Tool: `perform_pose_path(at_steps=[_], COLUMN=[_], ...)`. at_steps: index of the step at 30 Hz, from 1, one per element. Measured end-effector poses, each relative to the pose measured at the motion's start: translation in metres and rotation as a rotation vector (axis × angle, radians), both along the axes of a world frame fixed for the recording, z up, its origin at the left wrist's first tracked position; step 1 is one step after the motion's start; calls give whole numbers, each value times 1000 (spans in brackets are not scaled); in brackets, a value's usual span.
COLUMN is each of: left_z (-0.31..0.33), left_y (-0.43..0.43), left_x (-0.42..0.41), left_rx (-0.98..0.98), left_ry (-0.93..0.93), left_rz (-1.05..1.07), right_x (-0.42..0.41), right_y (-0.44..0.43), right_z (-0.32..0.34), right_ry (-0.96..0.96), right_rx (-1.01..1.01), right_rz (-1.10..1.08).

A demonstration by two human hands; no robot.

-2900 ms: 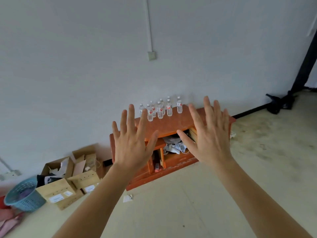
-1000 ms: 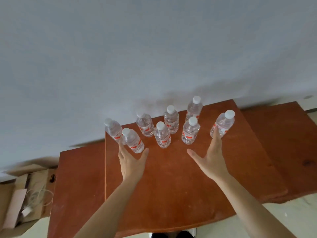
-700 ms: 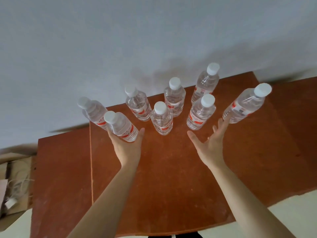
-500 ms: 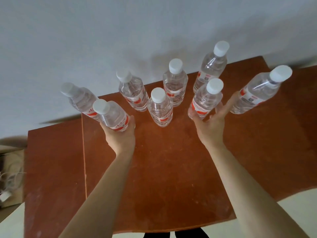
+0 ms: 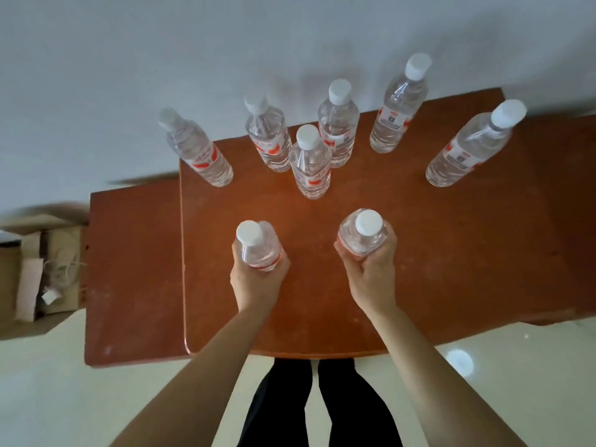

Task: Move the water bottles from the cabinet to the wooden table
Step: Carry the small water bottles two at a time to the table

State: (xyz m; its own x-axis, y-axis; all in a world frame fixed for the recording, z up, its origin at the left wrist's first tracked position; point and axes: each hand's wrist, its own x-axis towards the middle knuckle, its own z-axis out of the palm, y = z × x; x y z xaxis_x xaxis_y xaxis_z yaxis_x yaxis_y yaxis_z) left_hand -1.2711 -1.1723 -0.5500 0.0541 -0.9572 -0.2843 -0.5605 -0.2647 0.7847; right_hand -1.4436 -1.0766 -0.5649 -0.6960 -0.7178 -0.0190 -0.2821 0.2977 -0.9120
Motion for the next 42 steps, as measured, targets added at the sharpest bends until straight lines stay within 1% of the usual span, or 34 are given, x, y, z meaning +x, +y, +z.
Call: perform_pose_path(at_steps=[2,4,6,8,12,15,18,20,24,27,29,30,32,35,37,38,42], left_z=[14,38,65,89,141,183,215,244,278,301,311,317,324,335,343,343,342], left_y=[11,20,28,34,44,63,88,118,170,235,284,322,367,455,523,544,671], left_x=[6,19,40,67,137,196,242,282,348,419,467,500,541,607,649,660,716], left_rx=[-27,-74,-176,-298,-475,-528,-501,-489,-482,-494,-489,-462,-469,-418,-376,-371,-218], left_ry=[-95,-162,-239,-360,-626,-743,-840,-899,-980,-1016,-1043,-1062,-1100,-1160,-1198,-1205,-1269], left_rz=[-69,-93,-114,-166,-213,-184,-132,-13,152,316,418,486,557,704,842,870,1128], right_x=[0,-2,1,5,32,76,122,173,259,354,415,458,510,603,668,687,797], right_y=[11,17,14,5,-31,-54,-67,-67,-58,-25,9,36,70,134,185,199,293], right_z=[11,30,51,68,104,144,186,223,272,306,327,337,345,360,367,368,380], right_ry=[5,51,115,150,121,131,201,272,422,519,593,627,679,713,703,699,647], right_rx=[69,73,40,2,-63,-169,-285,-411,-482,-553,-633,-678,-714,-780,-838,-863,-1018], right_rz=[68,125,155,169,272,438,612,734,908,1037,1111,1150,1201,1328,1433,1450,1638])
